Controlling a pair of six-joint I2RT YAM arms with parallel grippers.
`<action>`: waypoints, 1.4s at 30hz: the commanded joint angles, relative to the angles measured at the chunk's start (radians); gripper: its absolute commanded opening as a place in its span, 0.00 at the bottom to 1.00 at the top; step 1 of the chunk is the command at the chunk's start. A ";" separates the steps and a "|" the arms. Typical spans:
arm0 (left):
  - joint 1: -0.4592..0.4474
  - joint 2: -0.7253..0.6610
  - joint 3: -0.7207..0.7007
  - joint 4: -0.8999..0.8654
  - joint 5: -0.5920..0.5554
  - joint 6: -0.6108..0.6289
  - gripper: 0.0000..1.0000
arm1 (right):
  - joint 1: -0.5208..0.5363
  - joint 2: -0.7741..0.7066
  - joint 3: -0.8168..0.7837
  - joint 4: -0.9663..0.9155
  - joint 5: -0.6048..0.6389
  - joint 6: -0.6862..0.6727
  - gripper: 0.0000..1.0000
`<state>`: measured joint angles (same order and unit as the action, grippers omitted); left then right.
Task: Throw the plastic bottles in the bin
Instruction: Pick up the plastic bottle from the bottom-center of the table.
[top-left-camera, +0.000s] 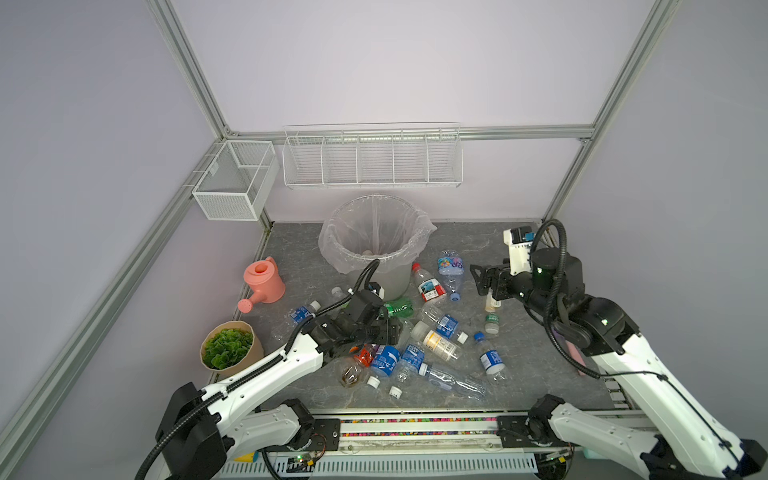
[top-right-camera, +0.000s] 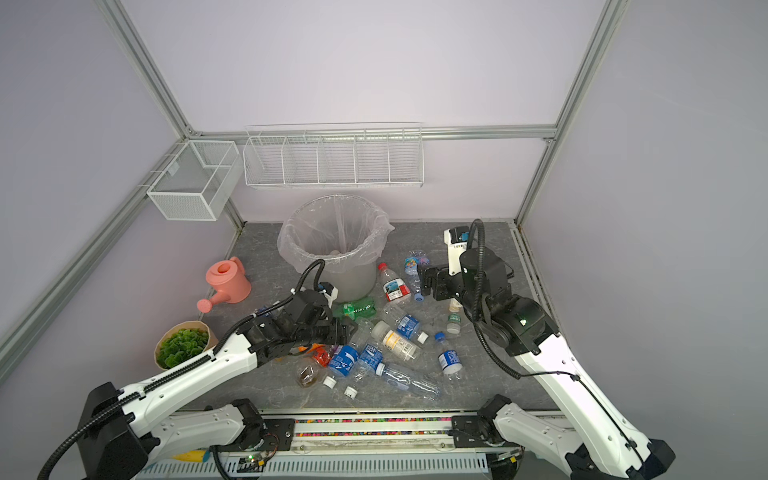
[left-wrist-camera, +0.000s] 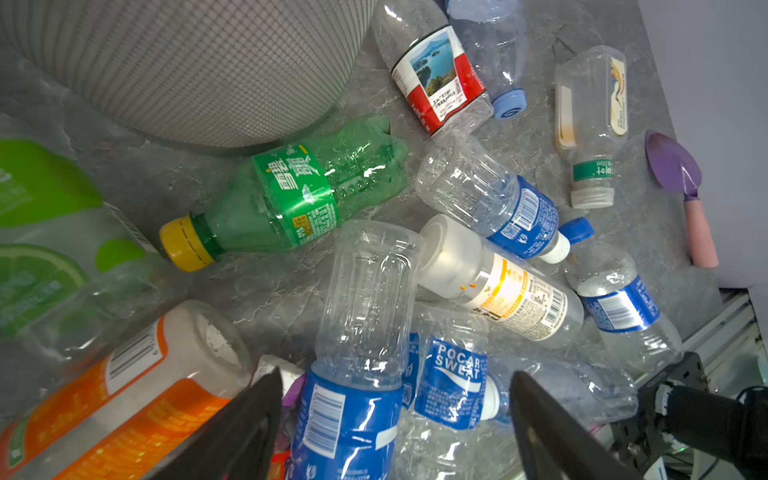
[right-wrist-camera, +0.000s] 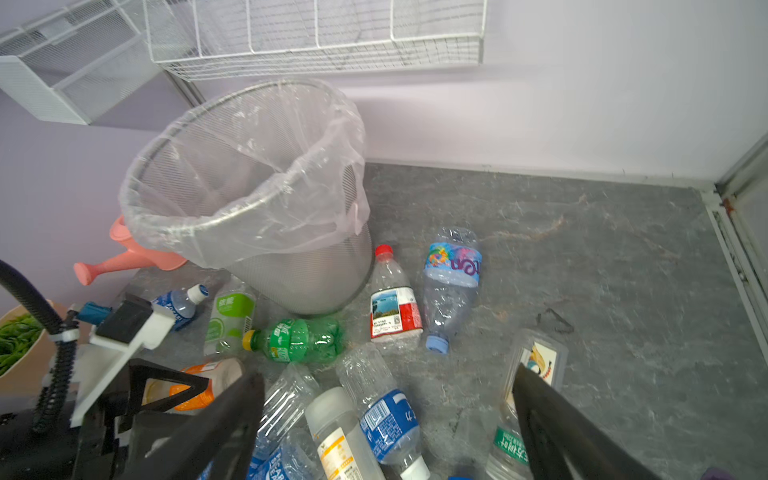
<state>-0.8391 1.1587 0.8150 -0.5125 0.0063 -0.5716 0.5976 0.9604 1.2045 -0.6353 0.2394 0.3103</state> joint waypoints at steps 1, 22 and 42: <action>-0.007 0.041 -0.004 0.030 0.024 0.013 0.82 | -0.026 -0.045 -0.065 -0.009 -0.021 0.055 0.96; -0.050 0.304 0.016 0.011 0.013 0.013 0.72 | -0.059 -0.053 -0.162 0.003 -0.049 0.098 0.96; -0.061 0.438 0.097 -0.019 -0.032 0.035 0.67 | -0.071 -0.099 -0.184 -0.010 -0.042 0.107 0.96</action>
<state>-0.8928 1.5627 0.8932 -0.5060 -0.0032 -0.5518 0.5316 0.8772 1.0336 -0.6529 0.1940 0.4042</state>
